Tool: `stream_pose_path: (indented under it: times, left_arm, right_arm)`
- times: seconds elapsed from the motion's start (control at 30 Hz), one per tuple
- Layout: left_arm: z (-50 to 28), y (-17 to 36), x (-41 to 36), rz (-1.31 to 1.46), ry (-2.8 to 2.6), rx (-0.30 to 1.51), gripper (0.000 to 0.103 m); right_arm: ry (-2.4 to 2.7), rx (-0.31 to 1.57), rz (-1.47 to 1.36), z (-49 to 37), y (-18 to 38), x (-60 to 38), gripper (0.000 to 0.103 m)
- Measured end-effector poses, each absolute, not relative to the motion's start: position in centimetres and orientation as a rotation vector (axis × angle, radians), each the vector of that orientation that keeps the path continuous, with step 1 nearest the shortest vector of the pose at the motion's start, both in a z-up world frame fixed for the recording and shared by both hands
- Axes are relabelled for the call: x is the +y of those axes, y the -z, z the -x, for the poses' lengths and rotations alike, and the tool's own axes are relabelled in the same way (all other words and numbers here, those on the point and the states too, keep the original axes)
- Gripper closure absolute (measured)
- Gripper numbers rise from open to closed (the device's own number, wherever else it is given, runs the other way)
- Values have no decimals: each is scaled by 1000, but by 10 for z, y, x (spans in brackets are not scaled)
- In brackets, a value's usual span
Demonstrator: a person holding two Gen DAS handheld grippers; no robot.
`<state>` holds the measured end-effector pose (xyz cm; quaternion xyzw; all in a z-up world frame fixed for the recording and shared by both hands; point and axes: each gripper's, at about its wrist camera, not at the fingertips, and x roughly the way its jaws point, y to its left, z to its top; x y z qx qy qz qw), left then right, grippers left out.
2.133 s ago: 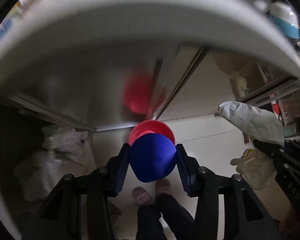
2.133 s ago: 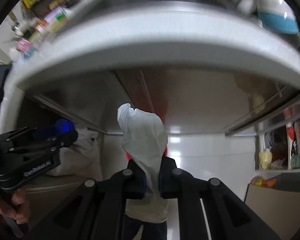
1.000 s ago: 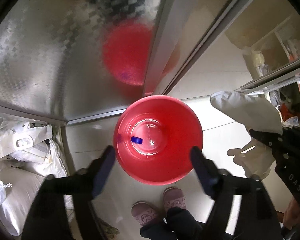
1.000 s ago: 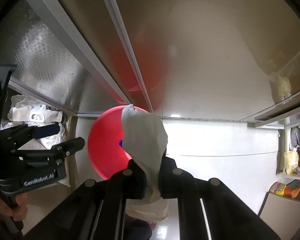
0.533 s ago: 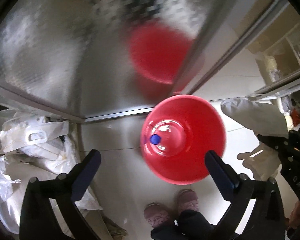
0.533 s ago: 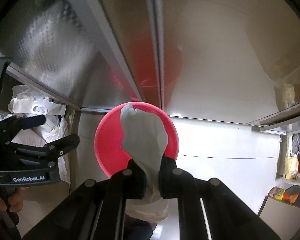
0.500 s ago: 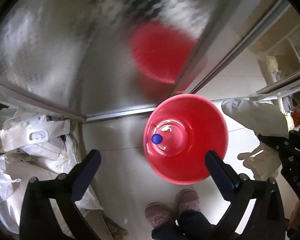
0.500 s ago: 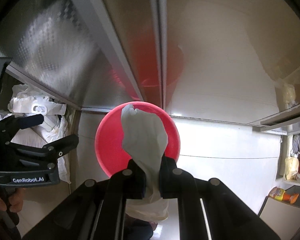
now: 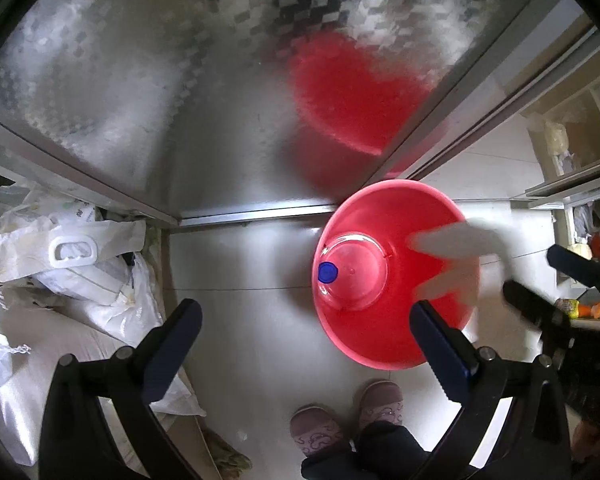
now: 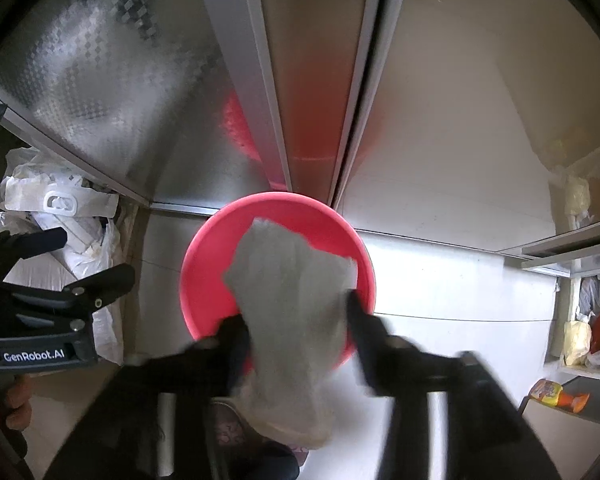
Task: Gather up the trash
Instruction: 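Open the right tool to drop the white glove into the red bucket, then raise both tools back toward the counter items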
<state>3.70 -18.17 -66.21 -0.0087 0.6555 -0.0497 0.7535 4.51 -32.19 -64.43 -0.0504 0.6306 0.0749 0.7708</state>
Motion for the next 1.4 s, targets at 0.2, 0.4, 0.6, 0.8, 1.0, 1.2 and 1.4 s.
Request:
stream_pose_path:
  times: [0.2, 0.4, 0.6, 0.8, 1.0, 1.2, 1.4]
  left_arm:
    - [-29, 634, -178, 52, 107, 1428, 0]
    - [-12, 571, -178, 16, 75, 1385, 0]
    - [6, 479, -179, -2, 59, 1342, 0]
    - [23, 355, -183, -12, 43, 1245, 0]
    - [39, 246, -185, 16, 21, 1158, 0]
    - [56, 161, -186, 61, -6, 1081, 0]
    - [70, 100, -182, 100, -21, 1008, 0]
  right_arm:
    - [-158, 1351, 122, -41, 628, -319, 23]
    - [-154, 1318, 136, -31, 579, -323, 12]
    - [-147, 1280, 144, -16, 503, -326, 9]
    - [-131, 1192, 143, 0, 392, -330, 6]
    - [-165, 1093, 123, 17, 269, -336, 4]
    - [-194, 1016, 137, 28, 185, -336, 4]
    - [-216, 942, 137, 39, 127, -338, 4]
